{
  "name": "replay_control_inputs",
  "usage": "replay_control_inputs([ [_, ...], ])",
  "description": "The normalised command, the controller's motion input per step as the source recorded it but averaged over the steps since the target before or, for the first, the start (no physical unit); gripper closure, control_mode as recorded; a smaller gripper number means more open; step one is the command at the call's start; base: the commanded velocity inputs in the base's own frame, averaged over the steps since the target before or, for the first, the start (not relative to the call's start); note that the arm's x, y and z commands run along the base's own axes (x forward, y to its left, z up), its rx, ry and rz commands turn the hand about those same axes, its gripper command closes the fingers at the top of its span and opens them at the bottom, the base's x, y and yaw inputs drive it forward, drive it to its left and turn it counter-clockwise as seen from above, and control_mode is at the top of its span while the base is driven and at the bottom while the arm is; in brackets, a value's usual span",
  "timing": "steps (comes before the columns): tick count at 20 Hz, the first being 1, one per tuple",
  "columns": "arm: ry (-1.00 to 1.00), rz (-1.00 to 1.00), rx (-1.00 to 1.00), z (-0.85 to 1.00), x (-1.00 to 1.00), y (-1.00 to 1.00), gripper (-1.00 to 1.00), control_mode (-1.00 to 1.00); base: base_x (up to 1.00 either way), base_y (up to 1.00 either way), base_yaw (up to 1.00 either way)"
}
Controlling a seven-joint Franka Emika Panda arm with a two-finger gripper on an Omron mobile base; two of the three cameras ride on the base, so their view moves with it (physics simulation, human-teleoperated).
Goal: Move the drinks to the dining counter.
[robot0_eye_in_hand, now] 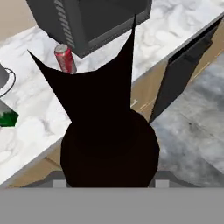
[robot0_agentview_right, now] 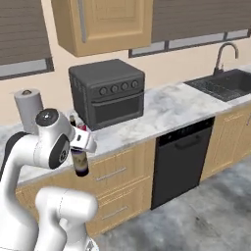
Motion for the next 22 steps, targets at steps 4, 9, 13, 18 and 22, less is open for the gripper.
replay_control_inputs([
  [4,0.00,0.00,0.00,0.00,0.00,0.00,1.00,1.00,0.13,-0.28,-0.83],
  [9,0.00,0.00,0.00,0.00,0.00,0.00,1.00,1.00,0.16,-0.18,-0.83],
  [13,0.00,0.00,0.00,0.00,0.00,0.00,1.00,1.00,0.16,-0.14,-0.82],
  [18,0.00,0.00,0.00,0.00,0.00,0.00,1.00,1.00,0.12,-0.19,-0.83],
  [22,0.00,0.00,0.00,0.00,0.00,0.00,1.00,1.00,0.16,-0.21,-0.82],
])
